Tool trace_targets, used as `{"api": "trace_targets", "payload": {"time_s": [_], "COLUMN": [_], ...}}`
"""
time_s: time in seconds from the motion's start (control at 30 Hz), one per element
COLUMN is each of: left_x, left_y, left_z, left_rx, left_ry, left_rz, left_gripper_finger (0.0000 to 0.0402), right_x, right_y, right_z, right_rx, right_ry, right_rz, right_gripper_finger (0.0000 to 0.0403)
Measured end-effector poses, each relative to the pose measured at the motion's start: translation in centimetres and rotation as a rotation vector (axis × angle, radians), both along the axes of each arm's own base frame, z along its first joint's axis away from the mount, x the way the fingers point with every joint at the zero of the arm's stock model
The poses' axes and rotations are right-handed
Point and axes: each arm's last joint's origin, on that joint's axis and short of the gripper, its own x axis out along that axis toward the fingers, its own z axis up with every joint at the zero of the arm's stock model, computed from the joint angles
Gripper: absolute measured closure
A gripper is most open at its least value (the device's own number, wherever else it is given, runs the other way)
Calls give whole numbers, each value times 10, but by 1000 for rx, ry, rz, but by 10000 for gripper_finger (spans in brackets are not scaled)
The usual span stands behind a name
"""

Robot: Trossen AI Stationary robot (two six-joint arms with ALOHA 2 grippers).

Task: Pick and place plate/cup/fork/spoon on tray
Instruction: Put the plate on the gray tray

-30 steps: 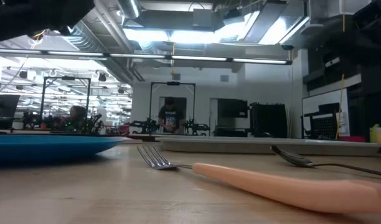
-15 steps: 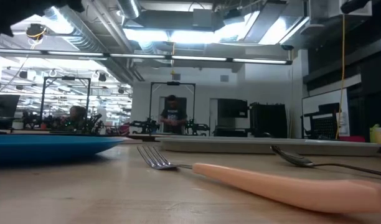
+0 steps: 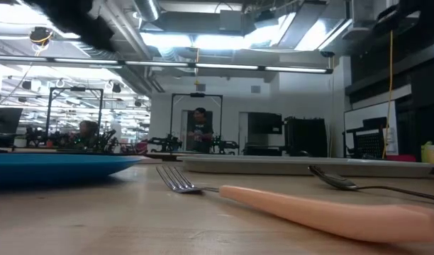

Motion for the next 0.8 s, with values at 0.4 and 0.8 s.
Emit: {"api": "trace_targets", "payload": {"time_s": [0.4, 0.8], "left_x": [-8, 22], "left_y": [0, 42], "left_z": [-63, -107], "left_rx": [-304, -295], "left_ry": [403, 642], "left_rz": [296, 370], "left_gripper_finger": [280, 280], "right_x": [14, 14], "right_y": [1, 1], "right_z": [-10, -10], "right_rx": [27, 69], "right_ry": [129, 135], "right_rz": [-98, -74], "right_gripper_finger": [354, 354]}}
